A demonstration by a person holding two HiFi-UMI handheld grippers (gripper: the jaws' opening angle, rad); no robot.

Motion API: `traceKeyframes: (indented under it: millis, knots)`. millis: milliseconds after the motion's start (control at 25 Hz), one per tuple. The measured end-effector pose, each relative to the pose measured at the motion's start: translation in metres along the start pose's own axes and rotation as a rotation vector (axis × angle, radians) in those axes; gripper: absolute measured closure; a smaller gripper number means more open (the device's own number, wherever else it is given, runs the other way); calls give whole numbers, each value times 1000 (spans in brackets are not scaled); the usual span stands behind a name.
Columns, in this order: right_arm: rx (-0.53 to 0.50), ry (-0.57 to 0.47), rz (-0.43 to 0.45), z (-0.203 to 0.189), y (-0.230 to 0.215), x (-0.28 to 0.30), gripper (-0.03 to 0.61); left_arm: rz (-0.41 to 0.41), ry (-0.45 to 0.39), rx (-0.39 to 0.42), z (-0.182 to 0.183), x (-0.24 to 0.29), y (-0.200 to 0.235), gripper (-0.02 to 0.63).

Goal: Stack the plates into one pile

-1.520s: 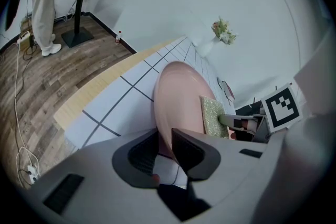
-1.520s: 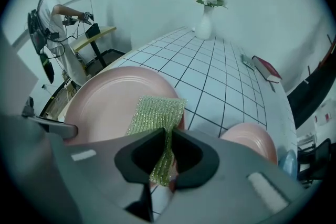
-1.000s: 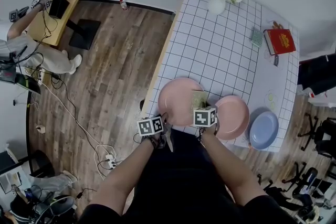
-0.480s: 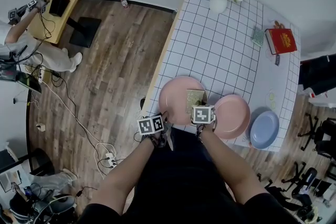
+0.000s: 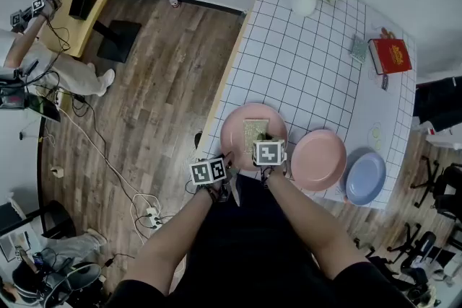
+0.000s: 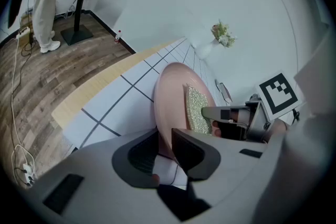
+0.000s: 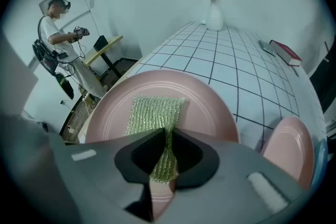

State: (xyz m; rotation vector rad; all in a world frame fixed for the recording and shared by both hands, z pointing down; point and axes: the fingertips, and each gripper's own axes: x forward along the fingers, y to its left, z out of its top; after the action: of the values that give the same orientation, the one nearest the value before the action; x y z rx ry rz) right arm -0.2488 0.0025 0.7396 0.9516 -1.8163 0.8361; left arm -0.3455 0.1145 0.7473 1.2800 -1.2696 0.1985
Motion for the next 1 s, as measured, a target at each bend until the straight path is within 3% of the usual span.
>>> traceKeyframes:
  millis: [360,600,1000]
  knots:
    - [62,24,121,6,37,8,522,-26,4,-2,-1,1,0,541]
    - [109,32,247,12,64,12,522,-43,4,-1,-2,0,-1,541]
    - [126,45,318,11,83,18,523,-48,6,-1,-3,0,-1,541]
